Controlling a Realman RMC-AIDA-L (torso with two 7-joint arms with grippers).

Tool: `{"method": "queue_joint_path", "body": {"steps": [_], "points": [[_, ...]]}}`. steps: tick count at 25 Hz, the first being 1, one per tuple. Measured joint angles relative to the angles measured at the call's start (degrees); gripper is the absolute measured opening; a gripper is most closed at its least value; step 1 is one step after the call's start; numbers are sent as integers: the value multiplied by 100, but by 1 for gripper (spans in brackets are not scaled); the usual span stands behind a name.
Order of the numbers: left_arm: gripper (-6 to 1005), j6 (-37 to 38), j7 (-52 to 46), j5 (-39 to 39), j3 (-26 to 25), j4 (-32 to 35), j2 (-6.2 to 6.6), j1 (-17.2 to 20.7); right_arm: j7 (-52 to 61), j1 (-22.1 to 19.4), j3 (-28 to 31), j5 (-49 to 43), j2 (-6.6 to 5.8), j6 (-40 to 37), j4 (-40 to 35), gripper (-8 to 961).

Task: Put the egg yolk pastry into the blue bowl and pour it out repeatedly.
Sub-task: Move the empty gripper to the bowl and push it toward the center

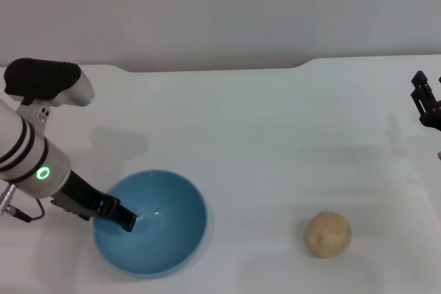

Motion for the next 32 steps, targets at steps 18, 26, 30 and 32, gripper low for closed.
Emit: {"method": "queue_joint_path", "body": {"steps": [18, 26, 30, 32], "points": [[643, -35, 6, -1, 114, -159, 9, -121, 44, -2, 0, -5, 0, -148, 0, 466], [453, -33, 49, 1, 95, -147, 16, -135, 48, -2, 0, -21, 0, -161, 5, 466], [354, -13, 97, -6, 86, -153, 30, -135, 51, -2, 0, -22, 0, -161, 14, 467], [251, -4, 112, -24, 84, -154, 30, -134, 51, -2, 0, -23, 0, -161, 16, 467]]}}
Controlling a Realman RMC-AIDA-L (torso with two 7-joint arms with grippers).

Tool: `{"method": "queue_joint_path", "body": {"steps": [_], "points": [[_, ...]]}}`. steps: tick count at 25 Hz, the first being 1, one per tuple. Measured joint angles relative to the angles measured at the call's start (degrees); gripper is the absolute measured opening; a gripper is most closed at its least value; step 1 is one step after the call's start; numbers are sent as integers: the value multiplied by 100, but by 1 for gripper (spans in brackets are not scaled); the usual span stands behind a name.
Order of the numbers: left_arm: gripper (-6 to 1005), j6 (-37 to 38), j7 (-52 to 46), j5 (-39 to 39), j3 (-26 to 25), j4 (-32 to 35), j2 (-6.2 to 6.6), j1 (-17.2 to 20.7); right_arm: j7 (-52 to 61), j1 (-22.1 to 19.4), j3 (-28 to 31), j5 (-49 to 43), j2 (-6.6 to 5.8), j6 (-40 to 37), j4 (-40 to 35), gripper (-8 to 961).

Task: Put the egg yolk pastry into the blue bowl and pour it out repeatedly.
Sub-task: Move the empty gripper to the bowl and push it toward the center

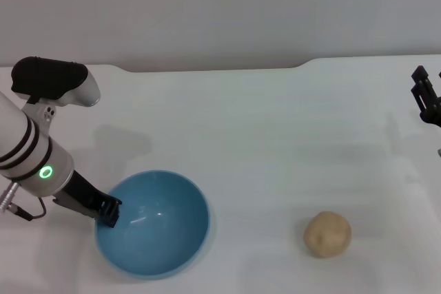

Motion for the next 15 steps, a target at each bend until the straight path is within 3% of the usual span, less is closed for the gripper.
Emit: {"method": "queue_joint_path", "body": {"steps": [1, 9, 15], "points": [[199, 21, 3, -7, -1, 13, 0, 0, 0, 0, 0, 0, 0, 0, 1, 467], [87, 82, 71, -39, -18, 45, -8, -35, 1, 0, 0, -7, 0, 0, -5, 467], [93, 117, 73, -68, -60, 56, -11, -74, 97, 0, -51, -15, 0, 1, 14, 467]]}}
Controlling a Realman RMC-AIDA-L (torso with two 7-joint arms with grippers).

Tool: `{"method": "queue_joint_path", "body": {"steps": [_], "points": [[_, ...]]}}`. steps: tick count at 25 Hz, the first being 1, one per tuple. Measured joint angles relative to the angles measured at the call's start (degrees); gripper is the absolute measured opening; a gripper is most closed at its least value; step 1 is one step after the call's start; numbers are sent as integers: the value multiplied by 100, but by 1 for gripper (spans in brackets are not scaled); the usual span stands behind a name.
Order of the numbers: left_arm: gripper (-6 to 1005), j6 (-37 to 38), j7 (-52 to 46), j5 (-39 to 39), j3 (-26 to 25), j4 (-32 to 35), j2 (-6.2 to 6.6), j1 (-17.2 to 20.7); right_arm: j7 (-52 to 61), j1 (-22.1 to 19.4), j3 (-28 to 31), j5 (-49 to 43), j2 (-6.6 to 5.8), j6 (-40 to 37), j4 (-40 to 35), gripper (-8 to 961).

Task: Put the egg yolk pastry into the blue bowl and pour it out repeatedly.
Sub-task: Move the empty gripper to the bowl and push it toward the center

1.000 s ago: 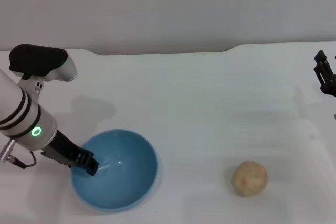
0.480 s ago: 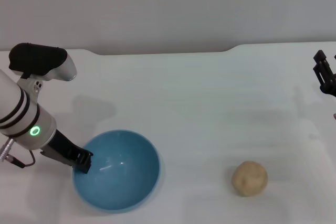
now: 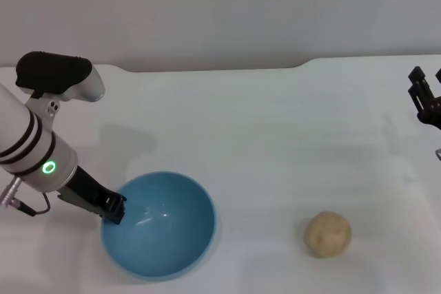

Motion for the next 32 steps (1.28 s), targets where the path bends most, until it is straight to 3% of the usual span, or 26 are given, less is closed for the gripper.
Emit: {"method": "queue_joint_path", "body": {"steps": [23, 32], "points": [[103, -52, 84, -3, -8, -358, 3, -94, 26, -49, -10, -2, 0, -88, 20, 467], [27, -63, 91, -2, -2, -296, 5, -95, 27, -132, -10, -2, 0, -166, 30, 466]]}}
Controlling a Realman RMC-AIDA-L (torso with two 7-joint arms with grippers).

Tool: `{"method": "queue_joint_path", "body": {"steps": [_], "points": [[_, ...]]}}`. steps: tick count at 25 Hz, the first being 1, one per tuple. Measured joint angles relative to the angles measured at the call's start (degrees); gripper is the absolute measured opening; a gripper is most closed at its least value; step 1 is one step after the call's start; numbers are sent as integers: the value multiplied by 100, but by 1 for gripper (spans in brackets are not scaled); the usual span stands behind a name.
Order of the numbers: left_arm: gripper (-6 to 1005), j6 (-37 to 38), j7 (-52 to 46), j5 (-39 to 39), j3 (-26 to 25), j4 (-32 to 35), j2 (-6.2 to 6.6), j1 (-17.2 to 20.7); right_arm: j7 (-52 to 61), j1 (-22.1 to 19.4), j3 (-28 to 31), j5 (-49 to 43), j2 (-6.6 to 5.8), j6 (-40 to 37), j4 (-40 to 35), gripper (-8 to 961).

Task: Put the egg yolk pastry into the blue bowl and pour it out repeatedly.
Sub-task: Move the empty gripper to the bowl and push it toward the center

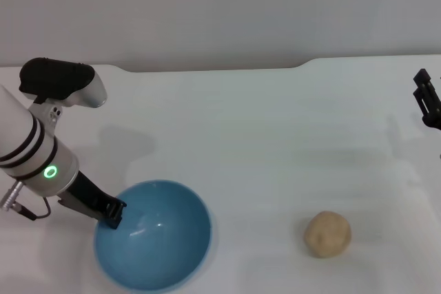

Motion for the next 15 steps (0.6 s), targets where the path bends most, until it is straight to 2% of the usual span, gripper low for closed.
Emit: {"method": "queue_joint_path", "body": {"steps": [9, 15], "points": [[-1, -2, 73, -1, -27, -18, 1, -19, 11, -9, -14, 0, 0, -53, 8, 467], [-2, -107, 20, 35, -34, -92, 8, -77, 509, 86, -452, 1, -69, -54, 44, 467]]}}
